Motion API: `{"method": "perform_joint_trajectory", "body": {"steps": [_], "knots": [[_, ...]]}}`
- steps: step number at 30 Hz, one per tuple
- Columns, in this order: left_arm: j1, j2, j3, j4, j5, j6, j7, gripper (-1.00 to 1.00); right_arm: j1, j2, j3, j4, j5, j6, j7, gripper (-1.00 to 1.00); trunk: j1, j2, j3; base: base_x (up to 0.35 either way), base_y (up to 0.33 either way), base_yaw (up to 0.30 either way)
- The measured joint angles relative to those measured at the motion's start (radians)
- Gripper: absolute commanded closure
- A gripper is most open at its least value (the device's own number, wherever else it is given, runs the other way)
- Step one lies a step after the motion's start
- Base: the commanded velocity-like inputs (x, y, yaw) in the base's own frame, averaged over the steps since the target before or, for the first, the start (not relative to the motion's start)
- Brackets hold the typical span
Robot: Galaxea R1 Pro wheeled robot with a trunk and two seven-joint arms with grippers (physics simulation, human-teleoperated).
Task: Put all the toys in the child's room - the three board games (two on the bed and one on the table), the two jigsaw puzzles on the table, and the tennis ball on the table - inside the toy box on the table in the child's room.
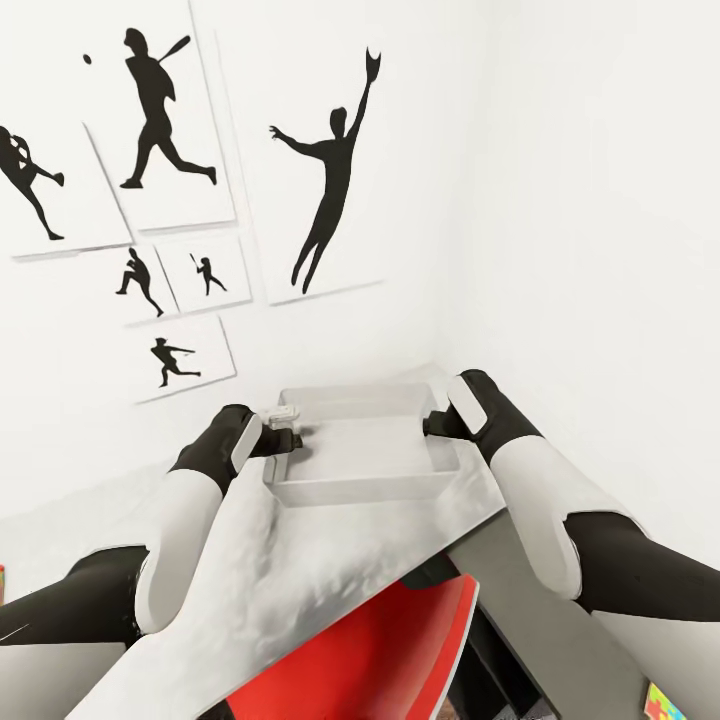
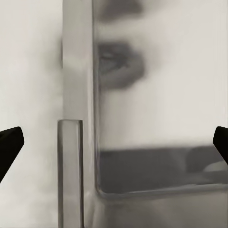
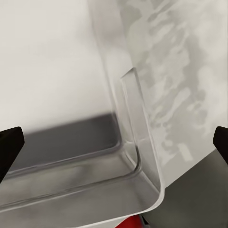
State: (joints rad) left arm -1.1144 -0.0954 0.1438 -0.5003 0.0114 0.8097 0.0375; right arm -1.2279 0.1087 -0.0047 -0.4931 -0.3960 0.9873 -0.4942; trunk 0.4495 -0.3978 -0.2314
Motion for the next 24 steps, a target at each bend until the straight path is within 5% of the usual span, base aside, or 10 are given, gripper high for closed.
{"method": "perform_joint_trajectory", "body": {"steps": [24], "knots": [[0.000, 0.000, 0.002, 0.000, 0.001, 0.000, -0.001, -1.00, 0.000, 0.000, 0.002, 0.000, 0.000, 0.000, 0.001, -1.00, 0.000, 0.000, -0.039, 0.000, 0.000, 0.000]]}}
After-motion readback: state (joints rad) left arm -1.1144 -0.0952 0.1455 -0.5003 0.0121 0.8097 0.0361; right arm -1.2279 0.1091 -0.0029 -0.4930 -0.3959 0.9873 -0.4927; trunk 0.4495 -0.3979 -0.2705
